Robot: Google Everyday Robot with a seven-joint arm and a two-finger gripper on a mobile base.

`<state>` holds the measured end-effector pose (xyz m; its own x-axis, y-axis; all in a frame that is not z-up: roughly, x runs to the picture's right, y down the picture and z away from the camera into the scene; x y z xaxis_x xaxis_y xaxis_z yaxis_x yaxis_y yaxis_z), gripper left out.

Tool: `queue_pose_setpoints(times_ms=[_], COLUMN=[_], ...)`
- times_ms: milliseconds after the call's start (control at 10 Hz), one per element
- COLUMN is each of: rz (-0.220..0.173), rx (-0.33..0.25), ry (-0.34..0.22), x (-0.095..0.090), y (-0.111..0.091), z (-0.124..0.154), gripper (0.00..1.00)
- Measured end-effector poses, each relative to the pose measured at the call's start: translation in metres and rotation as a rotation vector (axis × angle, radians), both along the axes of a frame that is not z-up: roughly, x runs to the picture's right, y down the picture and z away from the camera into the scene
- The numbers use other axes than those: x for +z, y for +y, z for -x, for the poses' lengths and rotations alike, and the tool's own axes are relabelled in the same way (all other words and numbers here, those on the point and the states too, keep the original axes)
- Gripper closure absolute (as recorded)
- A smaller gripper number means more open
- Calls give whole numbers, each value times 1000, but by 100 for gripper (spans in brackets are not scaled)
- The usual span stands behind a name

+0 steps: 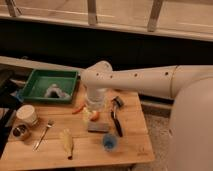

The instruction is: Place eraser in metal cup

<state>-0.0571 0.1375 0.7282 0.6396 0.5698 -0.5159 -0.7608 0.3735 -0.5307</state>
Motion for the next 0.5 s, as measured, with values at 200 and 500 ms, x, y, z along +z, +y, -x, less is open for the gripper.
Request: queue_pose_setpoints(times_ms=[200, 500], rz=[13, 29], rx=[-22, -25], ry=[-23, -46], x=[14, 27], y=[9, 18], z=[13, 17], gripper=[32, 32])
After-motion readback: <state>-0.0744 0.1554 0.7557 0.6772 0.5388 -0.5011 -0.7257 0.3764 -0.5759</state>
